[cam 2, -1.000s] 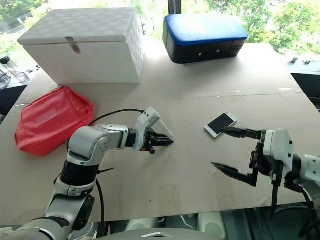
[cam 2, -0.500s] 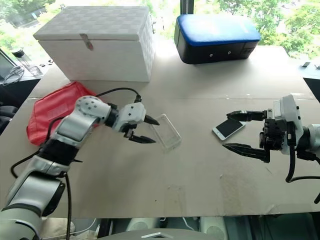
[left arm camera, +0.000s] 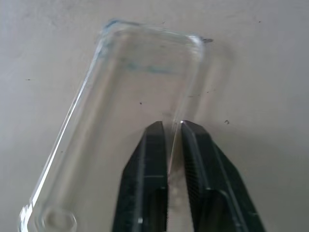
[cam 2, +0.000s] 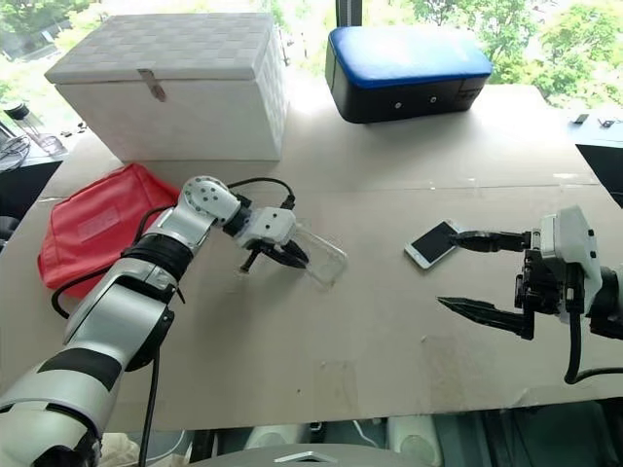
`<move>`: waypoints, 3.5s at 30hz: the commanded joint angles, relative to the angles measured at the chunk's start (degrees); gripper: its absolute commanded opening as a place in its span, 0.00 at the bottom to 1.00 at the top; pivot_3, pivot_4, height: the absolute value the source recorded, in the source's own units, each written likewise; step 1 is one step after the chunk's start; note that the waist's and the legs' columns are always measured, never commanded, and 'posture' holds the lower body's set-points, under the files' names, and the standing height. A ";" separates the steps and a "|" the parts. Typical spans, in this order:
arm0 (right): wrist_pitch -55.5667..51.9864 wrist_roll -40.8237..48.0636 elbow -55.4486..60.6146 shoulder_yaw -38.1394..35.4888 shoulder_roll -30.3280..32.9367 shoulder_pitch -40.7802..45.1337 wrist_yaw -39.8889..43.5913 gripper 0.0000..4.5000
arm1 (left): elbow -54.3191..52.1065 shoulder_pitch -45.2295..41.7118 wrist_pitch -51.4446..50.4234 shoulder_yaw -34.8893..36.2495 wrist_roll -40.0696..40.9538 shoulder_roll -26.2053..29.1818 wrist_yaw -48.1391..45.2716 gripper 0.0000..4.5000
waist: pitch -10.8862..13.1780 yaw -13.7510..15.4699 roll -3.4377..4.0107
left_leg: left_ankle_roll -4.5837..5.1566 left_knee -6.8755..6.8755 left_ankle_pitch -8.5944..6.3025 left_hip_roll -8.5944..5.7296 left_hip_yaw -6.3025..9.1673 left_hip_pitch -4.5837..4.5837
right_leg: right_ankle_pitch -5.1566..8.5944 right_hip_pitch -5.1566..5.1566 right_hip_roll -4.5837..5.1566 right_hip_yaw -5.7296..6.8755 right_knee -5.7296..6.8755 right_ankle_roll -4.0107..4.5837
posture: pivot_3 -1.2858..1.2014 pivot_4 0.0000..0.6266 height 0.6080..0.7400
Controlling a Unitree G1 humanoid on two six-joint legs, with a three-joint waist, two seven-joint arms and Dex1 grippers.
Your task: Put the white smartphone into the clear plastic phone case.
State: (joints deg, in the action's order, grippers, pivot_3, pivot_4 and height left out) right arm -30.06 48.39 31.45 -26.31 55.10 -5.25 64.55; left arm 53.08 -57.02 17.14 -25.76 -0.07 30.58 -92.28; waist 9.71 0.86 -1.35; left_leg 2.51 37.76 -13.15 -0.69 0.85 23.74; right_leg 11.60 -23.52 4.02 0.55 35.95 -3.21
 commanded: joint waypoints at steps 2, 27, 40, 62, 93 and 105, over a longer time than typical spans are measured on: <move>-0.22 -2.05 2.38 -0.48 -0.11 -0.24 -3.59 1.00 | -13.05 6.15 -19.11 2.82 0.88 1.48 2.26 0.03 | -0.01 -0.06 0.01 | 0.00 0.14 0.00 0.03 0.04 0.00 | -0.02 0.07 -0.02 0.01 0.02 -0.04 | 0.52 0.24 1.00; -11.54 -18.39 -0.44 12.60 -2.65 7.16 -30.18 1.00 | -71.30 26.75 -63.99 13.21 15.10 1.89 29.62 0.98 | -0.01 -0.05 0.09 | 0.05 0.23 -0.06 0.02 -0.03 0.09 | 0.11 0.02 -0.01 -0.12 -0.07 0.12 | 0.52 0.24 1.00; -57.06 -31.20 1.17 10.52 -42.52 30.98 -71.28 1.00 | -76.23 32.86 -65.16 18.42 18.10 1.93 40.42 0.98 | -0.05 -0.70 0.13 | 0.06 0.09 -0.07 0.02 -0.21 0.02 | 0.05 -0.14 -0.04 -0.36 0.07 0.08 | 0.52 0.24 1.00; -62.44 -49.65 -14.30 -7.55 -72.93 55.13 -88.87 1.00 | -76.22 34.97 -63.42 16.69 19.75 4.21 43.31 0.98 | -0.05 -2.36 0.30 | -0.08 -0.53 0.03 -0.14 -0.24 -0.04 | -0.04 -0.44 -0.05 -0.41 0.20 -0.05 | 0.52 0.24 1.00; -61.96 -45.44 -30.89 -16.57 -77.02 64.87 -90.73 1.00 | -76.80 36.74 -64.40 16.91 21.76 5.00 45.02 0.98 | -0.04 -3.16 0.32 | -0.07 -0.61 0.03 -0.13 -0.23 -0.04 | -0.04 -0.44 -0.04 -0.41 0.15 -0.06 | 0.52 0.24 1.00; -58.32 -40.46 -39.23 -19.65 -76.59 66.27 -89.60 1.00 | -77.70 37.22 -65.25 17.21 22.50 5.72 45.50 0.98 | -0.16 -4.79 0.13 | -0.08 -0.65 0.03 0.10 -0.33 -0.51 | -0.07 -0.08 -0.28 -0.56 0.06 0.03 | 0.52 0.24 1.00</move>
State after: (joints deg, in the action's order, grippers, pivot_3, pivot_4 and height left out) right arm -88.03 5.12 -5.40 -45.90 -8.73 59.82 -26.92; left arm -21.96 -19.87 -48.20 -9.48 21.62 35.77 -47.09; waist 9.56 -3.92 -1.23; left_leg 2.43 37.09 -13.12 -0.57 0.49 23.17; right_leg 11.56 -23.59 3.72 -0.05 36.00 -3.13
